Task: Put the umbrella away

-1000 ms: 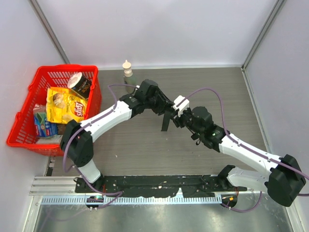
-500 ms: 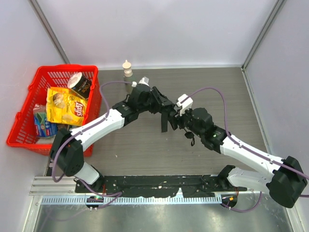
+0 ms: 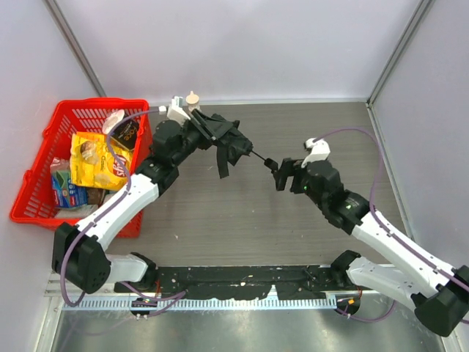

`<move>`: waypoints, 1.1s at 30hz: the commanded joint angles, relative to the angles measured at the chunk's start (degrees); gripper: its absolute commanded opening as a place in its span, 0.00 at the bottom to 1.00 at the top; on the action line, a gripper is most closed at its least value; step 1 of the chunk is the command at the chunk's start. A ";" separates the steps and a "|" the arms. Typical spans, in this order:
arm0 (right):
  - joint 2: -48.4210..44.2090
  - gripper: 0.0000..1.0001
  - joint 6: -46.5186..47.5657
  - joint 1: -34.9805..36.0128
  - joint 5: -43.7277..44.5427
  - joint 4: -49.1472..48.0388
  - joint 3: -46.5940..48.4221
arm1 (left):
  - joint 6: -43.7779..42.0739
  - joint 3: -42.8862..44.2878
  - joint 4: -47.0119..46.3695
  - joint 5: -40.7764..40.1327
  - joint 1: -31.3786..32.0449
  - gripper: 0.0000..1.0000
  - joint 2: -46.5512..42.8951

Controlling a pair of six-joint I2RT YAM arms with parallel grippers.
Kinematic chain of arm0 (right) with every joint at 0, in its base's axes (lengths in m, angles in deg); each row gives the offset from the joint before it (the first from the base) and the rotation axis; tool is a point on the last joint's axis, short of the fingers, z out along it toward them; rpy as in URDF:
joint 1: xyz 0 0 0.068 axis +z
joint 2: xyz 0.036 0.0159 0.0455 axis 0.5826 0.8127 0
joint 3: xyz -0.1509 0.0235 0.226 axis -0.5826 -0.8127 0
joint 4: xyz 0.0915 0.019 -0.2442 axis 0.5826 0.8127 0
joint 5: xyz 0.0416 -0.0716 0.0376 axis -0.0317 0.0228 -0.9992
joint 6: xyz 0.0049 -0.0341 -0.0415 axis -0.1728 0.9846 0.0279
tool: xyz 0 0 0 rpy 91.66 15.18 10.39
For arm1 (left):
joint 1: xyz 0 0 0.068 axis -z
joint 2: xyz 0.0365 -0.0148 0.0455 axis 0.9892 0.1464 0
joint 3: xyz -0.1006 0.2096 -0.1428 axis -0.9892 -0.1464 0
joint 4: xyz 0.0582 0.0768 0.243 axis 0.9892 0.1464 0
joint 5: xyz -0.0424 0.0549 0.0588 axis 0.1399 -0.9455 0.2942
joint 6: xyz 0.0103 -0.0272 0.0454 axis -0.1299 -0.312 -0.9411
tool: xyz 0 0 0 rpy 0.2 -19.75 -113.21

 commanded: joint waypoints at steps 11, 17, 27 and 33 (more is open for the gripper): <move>8.23 0.90 -26.20 -27.83 -37.07 -3.36 9.60 | 16.60 -3.89 -46.49 24.82 -3.90 0.00 -5.26; 11.31 0.82 -55.57 -23.21 -46.77 -32.26 -1.12 | 18.99 -3.89 -53.10 26.15 -3.37 0.00 -2.80; 10.71 0.82 -84.59 -4.66 -32.29 -46.99 -12.19 | 16.70 -1.69 -55.91 26.76 -3.28 0.00 1.06; 12.72 0.82 -90.75 0.27 -30.25 -50.77 -14.31 | 16.09 -0.64 -57.06 26.24 -3.28 0.00 1.95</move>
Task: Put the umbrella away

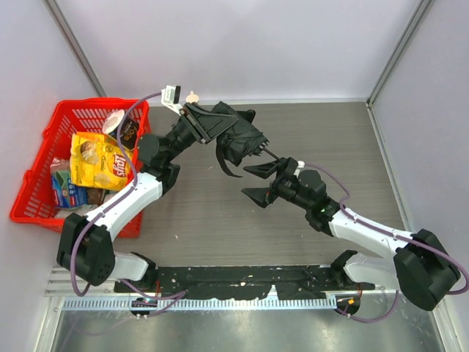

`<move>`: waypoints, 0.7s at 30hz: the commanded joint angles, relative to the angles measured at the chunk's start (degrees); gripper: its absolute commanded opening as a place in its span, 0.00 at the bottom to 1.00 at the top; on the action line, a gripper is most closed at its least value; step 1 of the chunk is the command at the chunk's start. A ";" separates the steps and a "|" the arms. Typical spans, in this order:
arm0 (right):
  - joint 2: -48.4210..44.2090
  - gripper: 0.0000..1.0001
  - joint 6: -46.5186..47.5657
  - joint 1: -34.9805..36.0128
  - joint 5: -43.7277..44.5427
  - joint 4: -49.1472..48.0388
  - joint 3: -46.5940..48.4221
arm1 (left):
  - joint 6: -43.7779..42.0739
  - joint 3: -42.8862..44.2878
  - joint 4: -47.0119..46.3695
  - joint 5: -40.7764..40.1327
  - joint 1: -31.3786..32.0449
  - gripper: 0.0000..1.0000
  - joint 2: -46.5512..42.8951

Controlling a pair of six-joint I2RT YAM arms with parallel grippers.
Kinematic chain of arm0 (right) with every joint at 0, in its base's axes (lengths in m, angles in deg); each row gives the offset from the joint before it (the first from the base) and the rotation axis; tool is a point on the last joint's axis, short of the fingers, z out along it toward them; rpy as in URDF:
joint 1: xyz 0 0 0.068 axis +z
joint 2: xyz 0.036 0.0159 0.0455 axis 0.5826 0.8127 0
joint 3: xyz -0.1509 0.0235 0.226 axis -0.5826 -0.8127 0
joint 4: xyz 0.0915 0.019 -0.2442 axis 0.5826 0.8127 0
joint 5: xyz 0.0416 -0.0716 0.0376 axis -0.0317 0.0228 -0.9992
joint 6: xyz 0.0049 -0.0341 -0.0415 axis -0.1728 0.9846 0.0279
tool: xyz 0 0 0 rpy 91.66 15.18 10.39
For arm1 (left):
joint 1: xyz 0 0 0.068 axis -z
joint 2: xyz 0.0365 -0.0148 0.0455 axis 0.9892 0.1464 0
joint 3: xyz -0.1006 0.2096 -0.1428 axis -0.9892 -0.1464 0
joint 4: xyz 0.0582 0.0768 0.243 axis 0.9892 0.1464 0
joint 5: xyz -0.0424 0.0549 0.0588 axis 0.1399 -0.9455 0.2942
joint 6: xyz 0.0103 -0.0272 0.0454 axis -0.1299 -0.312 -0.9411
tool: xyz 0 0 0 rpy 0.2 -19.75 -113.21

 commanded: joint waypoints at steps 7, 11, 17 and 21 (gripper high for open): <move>4.04 0.81 -9.98 5.60 4.73 -13.44 0.25 | -1.14 3.96 -7.27 -1.17 0.09 0.00 -0.43; 5.18 0.79 -10.95 7.45 5.43 -14.24 1.74 | -0.88 3.43 -7.36 -1.09 0.09 0.00 -0.61; 5.10 0.75 -12.53 10.26 7.45 -14.59 1.83 | -0.96 3.52 -7.53 -1.18 0.09 0.00 -0.43; 5.54 0.71 -13.06 10.97 7.81 -15.82 2.44 | -0.61 3.34 -8.24 -1.26 0.26 0.00 0.09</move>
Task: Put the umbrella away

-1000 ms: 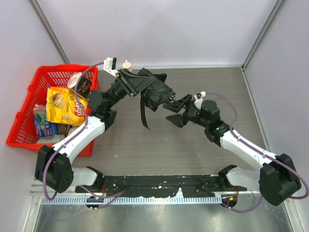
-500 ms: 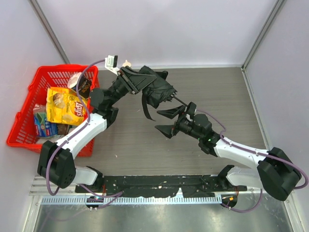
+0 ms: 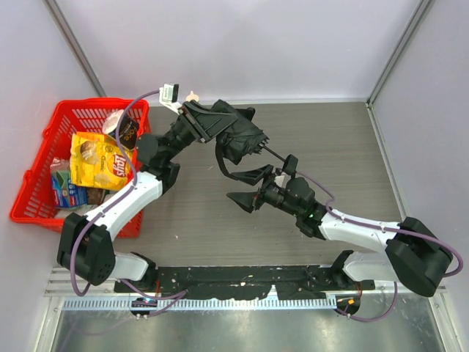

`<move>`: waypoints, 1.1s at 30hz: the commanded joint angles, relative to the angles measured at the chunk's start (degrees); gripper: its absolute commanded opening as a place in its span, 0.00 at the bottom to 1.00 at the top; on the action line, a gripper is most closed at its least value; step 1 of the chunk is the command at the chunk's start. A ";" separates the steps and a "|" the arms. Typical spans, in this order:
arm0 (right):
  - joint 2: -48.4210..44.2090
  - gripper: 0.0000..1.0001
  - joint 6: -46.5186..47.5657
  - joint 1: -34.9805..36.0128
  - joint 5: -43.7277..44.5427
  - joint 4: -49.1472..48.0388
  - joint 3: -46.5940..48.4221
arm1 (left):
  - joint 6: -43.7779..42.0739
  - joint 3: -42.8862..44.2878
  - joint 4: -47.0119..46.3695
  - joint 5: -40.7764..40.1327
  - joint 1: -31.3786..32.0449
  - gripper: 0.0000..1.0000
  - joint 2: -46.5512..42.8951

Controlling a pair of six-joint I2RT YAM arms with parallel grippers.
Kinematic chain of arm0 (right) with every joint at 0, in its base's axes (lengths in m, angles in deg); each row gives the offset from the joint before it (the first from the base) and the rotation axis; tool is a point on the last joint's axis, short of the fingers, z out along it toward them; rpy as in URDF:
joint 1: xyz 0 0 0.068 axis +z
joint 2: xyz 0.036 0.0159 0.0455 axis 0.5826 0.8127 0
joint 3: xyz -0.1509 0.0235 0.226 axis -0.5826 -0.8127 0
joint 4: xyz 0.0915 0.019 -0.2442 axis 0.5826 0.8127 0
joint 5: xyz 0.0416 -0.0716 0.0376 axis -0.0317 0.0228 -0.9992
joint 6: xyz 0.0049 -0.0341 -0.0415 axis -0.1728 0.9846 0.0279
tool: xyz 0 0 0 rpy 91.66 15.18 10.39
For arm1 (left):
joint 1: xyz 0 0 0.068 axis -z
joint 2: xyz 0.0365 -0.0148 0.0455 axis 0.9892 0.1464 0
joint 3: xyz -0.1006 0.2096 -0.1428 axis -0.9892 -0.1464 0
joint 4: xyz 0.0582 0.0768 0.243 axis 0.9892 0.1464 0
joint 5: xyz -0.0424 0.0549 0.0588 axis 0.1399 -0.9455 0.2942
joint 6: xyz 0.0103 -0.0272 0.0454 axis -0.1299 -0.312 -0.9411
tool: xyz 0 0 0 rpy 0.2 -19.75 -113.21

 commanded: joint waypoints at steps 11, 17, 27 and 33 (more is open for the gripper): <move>3.19 0.47 -3.73 0.76 4.17 -7.07 4.18 | 3.60 -0.30 -8.88 -2.20 0.96 0.00 -0.74; 5.21 0.35 -4.35 0.76 4.78 -12.17 3.57 | 5.35 -1.79 -9.76 -2.56 1.14 0.00 -1.18; 4.09 0.01 19.97 -9.23 5.66 -18.50 2.43 | 11.95 -4.43 -2.16 -1.07 1.49 0.00 -1.70; -1.29 0.01 47.83 -17.86 1.73 -20.41 1.63 | -3.13 -4.26 44.58 -2.28 1.49 0.00 -8.47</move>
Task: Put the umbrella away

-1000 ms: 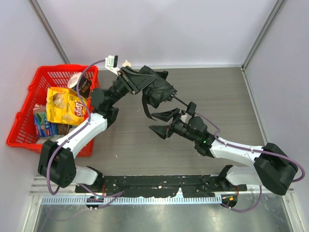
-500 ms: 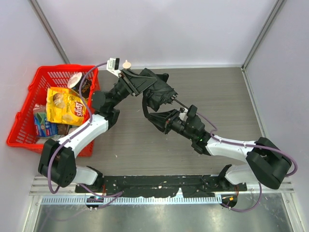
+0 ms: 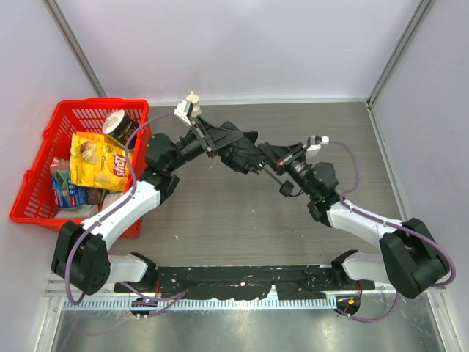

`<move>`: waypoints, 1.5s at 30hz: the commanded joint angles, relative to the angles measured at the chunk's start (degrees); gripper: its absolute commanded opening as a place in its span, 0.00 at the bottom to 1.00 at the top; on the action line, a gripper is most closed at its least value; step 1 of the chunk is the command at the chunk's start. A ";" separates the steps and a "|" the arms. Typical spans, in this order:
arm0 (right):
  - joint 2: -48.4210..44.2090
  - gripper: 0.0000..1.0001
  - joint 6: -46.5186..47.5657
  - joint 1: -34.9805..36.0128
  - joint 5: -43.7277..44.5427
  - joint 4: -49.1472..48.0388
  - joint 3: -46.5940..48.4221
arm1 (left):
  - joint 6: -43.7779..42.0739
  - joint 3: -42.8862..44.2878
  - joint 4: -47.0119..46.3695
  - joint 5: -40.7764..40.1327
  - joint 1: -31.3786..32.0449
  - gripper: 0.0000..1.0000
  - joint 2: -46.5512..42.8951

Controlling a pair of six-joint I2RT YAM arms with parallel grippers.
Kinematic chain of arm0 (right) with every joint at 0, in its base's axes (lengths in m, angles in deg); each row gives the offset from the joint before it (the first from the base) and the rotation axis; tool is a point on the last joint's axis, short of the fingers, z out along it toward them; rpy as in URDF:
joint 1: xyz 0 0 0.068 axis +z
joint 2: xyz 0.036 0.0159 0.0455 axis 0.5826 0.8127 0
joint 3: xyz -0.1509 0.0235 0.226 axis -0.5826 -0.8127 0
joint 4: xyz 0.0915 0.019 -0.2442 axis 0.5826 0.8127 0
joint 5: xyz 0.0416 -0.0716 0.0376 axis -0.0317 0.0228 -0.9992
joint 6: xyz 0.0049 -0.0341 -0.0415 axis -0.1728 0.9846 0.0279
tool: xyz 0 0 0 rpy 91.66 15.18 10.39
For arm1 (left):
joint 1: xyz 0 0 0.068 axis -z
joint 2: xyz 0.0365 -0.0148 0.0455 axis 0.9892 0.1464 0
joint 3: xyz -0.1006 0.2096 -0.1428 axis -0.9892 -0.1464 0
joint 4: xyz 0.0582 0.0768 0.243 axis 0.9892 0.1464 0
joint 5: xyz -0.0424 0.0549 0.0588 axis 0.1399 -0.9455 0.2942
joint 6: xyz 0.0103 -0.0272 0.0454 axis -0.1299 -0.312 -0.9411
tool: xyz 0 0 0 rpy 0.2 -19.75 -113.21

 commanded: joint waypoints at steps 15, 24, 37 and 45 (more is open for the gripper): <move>-6.73 0.01 38.52 3.50 -6.39 -9.49 3.94 | -21.01 5.81 70.06 -24.71 2.83 0.00 -1.91; -7.54 0.01 57.85 11.77 -6.99 5.46 10.44 | -17.06 10.12 79.65 -32.02 6.00 0.00 11.54; -3.32 0.01 59.99 18.46 2.14 -0.68 10.98 | -12.67 6.61 75.88 -41.07 10.83 0.00 21.31; -6.21 0.01 57.77 19.07 -0.04 -3.50 10.45 | -10.03 4.15 74.56 -46.45 12.51 0.00 22.09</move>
